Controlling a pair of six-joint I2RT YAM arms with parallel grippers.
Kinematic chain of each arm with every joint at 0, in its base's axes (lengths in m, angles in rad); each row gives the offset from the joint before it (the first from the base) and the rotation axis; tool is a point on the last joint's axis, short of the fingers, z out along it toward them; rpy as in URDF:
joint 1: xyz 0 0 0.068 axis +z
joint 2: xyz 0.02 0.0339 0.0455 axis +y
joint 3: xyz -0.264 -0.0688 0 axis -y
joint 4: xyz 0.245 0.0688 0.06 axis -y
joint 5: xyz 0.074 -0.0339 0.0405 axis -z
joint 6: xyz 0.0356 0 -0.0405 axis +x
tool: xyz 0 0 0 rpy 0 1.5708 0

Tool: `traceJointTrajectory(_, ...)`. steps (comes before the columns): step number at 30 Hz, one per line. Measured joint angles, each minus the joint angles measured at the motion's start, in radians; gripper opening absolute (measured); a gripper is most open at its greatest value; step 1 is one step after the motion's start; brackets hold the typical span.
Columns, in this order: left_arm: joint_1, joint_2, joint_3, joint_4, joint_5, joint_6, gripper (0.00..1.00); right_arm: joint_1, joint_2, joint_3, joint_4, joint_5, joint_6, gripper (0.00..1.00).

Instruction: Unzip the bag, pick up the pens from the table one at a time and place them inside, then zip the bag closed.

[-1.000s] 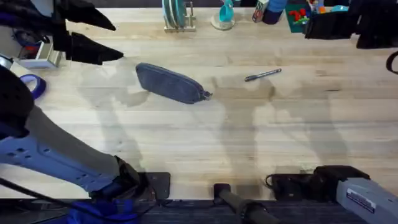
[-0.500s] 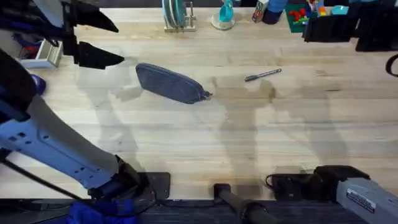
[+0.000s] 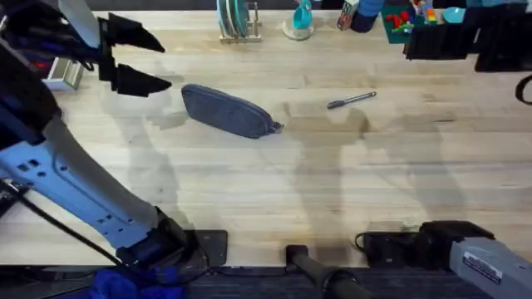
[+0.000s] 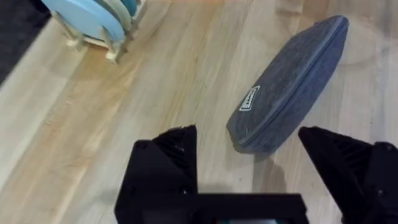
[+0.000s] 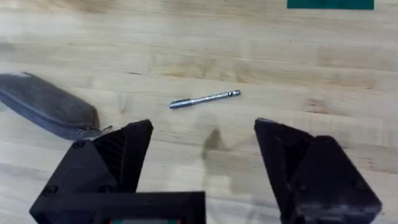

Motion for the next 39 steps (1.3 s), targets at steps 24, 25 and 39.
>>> traceJointTrajectory(24, -0.148, 0.049, 0.0, -0.015, -0.112, 0.0, 0.991, 0.0, 0.0, 0.0, 0.0, 0.0, 0.003, 0.997)
traceJointTrajectory(25, -0.148, 0.05, 0.0, -0.015, -0.119, 0.0, 0.991, 0.0, 0.0, 0.0, 0.0, 0.0, 0.003, 0.997)
traceJointTrajectory(39, -0.148, 0.05, -0.036, 0.03, -0.151, 0.0, 0.993, 0.0, 0.0, 0.0, 0.0, 0.0, 0.003, 0.997)
